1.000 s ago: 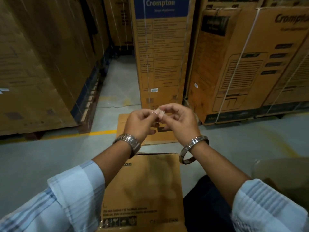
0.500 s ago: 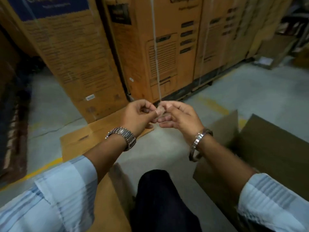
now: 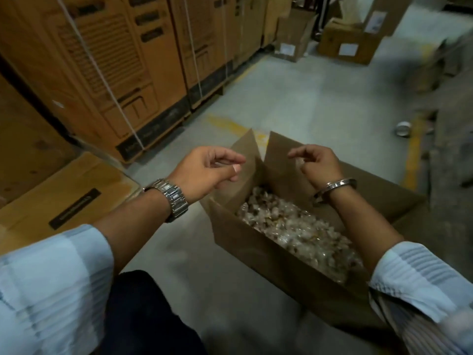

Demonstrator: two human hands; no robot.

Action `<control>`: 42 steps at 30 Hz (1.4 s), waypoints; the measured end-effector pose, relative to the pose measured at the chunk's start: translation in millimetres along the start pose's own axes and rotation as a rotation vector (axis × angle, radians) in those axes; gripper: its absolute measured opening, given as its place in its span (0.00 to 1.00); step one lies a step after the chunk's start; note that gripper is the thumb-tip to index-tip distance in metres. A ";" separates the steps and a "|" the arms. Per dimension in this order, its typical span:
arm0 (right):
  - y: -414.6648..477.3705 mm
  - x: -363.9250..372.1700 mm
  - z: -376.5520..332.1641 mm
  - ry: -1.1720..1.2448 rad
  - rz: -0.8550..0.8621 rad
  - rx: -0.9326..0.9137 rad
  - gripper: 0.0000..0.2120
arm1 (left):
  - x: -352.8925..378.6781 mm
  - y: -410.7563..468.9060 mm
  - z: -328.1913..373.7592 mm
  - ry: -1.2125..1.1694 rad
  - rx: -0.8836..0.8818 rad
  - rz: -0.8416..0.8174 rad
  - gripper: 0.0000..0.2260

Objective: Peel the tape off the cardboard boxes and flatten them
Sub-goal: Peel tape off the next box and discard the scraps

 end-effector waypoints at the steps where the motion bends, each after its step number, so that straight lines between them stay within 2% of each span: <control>1: 0.2 -11.6 10.8 -0.014 0.011 0.032 0.22 | 6.8 2.8 0.3 0.003 -0.002 -0.021 0.07; 4: -3.9 -37.3 31.0 0.013 0.067 0.118 0.20 | 20.3 6.5 -0.6 0.008 -0.011 -0.054 0.07; 8: -7.2 -53.2 40.3 0.057 0.125 0.113 0.18 | 23.0 3.6 -2.7 0.016 -0.019 -0.069 0.07; 12: -8.6 -29.5 17.8 0.132 0.036 0.082 0.14 | -0.7 -9.8 -2.3 0.030 -0.021 -0.011 0.06; 18: -42.3 112.9 -89.4 0.208 -0.345 -0.095 0.09 | -96.3 -72.5 -14.6 0.056 -0.042 0.216 0.08; 26: -216.3 346.7 -232.8 0.137 -0.878 -0.328 0.06 | -264.8 -261.0 -92.5 0.016 -0.199 0.655 0.06; 29: -286.1 413.3 -256.4 0.052 -1.006 -0.386 0.05 | -308.8 -347.7 -128.8 0.090 -0.279 0.809 0.05; 31: -322.3 445.6 -261.2 -0.055 -1.077 -0.375 0.13 | -328.6 -404.0 -157.0 0.166 -0.374 0.904 0.04; 33: -346.1 465.4 -257.2 -0.250 -1.113 -0.343 0.23 | -338.8 -458.3 -189.1 0.227 -0.539 0.977 0.06; 36: -356.8 477.0 -233.0 -0.538 -1.122 -0.188 0.33 | -331.5 -516.5 -234.7 0.236 -0.857 0.908 0.18; 39: -354.1 470.5 -214.6 -0.924 -1.088 -0.191 0.37 | -301.2 -544.1 -267.9 -0.041 -1.145 0.736 0.33; 41: -352.4 457.9 -208.6 -1.075 -1.072 -0.182 0.35 | -278.8 -541.8 -281.8 -0.370 -1.166 0.659 0.36; 42: -350.1 453.4 -203.2 -1.074 -1.097 -0.123 0.37 | -270.6 -536.3 -285.7 -0.498 -1.136 0.624 0.33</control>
Point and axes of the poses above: each hand's wrist, its own y-axis towards the middle knuckle, its own x-axis out of the palm, z = x × y, the point moved 6 cm from there along y, towards the middle knuckle, and after that the axes turned 1 degree about x, right-handed, at the moved point
